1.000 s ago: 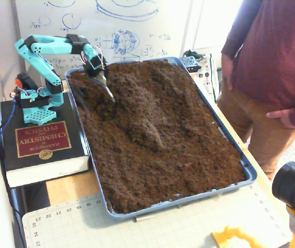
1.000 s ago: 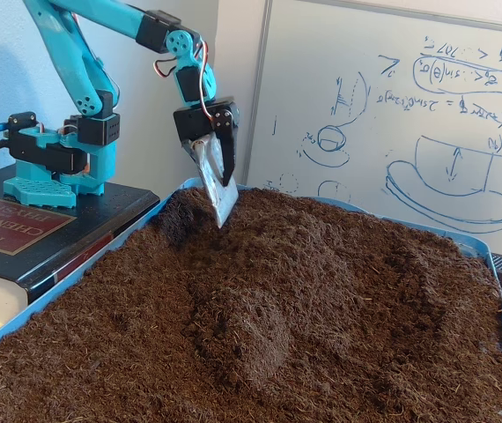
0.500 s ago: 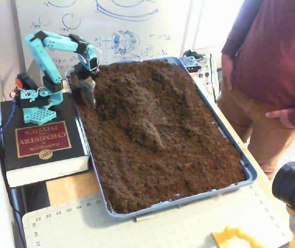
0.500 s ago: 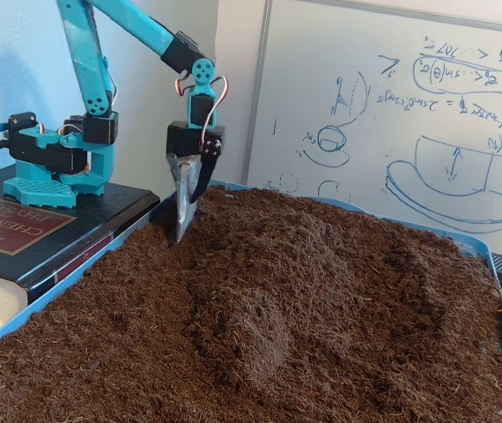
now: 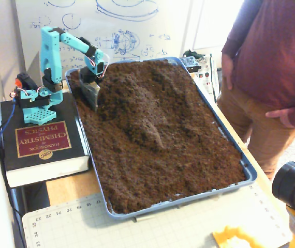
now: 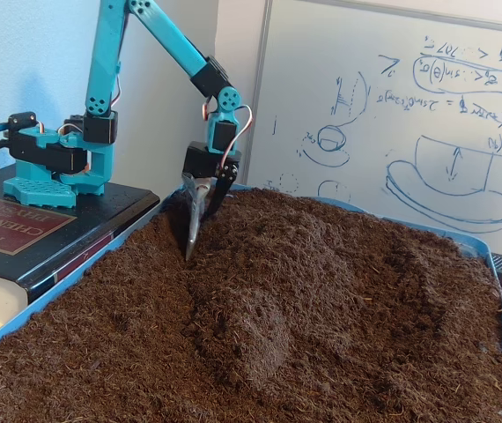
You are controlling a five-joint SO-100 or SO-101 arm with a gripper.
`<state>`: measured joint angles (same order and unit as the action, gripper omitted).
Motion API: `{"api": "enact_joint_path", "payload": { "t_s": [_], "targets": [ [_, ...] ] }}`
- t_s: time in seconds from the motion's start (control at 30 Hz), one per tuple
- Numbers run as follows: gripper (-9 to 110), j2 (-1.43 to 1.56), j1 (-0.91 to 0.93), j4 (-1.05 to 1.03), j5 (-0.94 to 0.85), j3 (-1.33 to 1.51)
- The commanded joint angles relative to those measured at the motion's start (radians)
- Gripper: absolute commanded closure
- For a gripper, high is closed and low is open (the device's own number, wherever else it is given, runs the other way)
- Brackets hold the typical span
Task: Build a berm.
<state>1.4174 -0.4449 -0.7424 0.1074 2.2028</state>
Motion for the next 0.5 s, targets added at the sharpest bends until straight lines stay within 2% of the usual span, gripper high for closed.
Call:
{"api": "enact_joint_path", "payload": {
  "t_s": [0.0, 0.2, 0.47],
  "targets": [
    [101, -0.028, -0.003, 0.11, 0.012, -0.132],
    [101, -0.072, -0.003, 0.133, 0.012, -0.299],
    [101, -0.066, 0.037, 0.133, 0.014, -0.382]
  ]
}}
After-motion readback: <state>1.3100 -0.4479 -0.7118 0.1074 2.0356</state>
